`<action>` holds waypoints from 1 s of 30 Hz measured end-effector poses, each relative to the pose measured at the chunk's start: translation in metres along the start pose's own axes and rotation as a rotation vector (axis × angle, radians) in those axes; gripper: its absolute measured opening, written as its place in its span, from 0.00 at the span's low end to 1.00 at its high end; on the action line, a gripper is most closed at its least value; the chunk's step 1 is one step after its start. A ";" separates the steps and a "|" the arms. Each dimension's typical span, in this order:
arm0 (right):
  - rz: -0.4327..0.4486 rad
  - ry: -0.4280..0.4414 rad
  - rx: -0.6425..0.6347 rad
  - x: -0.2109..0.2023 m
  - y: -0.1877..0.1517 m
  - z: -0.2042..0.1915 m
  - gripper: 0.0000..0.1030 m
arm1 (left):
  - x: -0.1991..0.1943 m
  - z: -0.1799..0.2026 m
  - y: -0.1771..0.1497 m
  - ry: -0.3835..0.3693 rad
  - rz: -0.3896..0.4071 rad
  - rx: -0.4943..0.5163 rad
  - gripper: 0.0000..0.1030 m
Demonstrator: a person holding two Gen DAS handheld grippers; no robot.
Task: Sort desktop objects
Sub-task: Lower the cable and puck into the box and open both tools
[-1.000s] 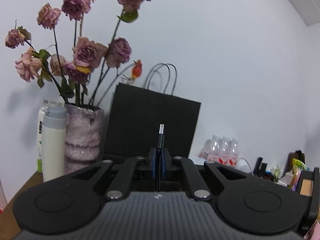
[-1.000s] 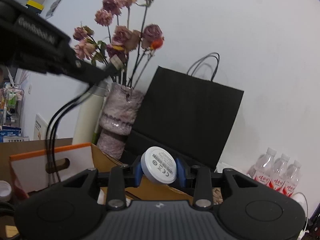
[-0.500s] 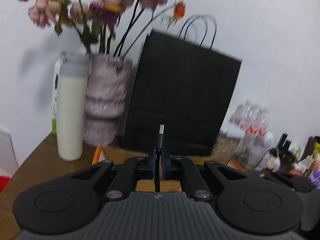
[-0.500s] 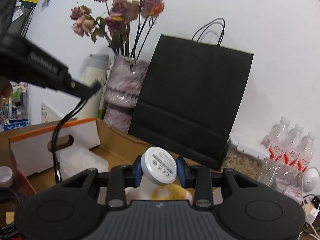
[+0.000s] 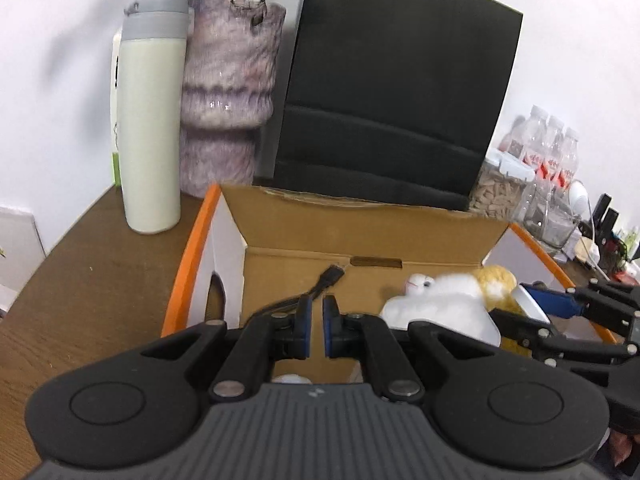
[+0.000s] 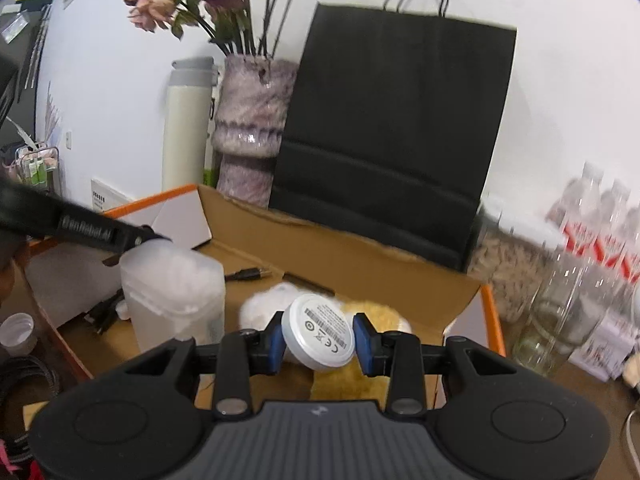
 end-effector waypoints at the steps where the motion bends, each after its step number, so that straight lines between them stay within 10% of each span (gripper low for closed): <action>1: -0.009 0.003 0.005 0.001 -0.001 0.000 0.33 | -0.001 0.000 -0.001 0.008 -0.010 0.007 0.06; 14: -0.033 0.027 -0.008 -0.008 -0.007 -0.009 0.34 | -0.003 0.012 -0.033 0.024 -0.097 0.118 0.16; 18: -0.022 0.008 0.000 -0.013 -0.006 -0.008 0.53 | -0.010 0.015 -0.033 0.020 -0.051 0.128 0.50; 23: 0.004 -0.045 0.005 -0.024 -0.008 -0.004 0.77 | -0.025 0.024 -0.032 0.046 0.060 0.171 0.70; 25: 0.014 -0.075 0.003 -0.030 -0.009 -0.002 0.83 | -0.032 0.025 -0.033 0.120 0.131 0.178 1.00; 30: 0.049 -0.089 -0.016 -0.047 -0.013 -0.003 1.00 | -0.050 0.024 -0.036 0.095 0.221 0.184 1.00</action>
Point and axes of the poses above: each gripper's, at about its wrist camera, not at the fingertips, and x roughly the way its jaws point, z to its right, y to its top, the point moved 2 cm from there along x, roughly the way its jaws point, and after that the axes turned 6 degrees about -x, right-handed, at the moved point
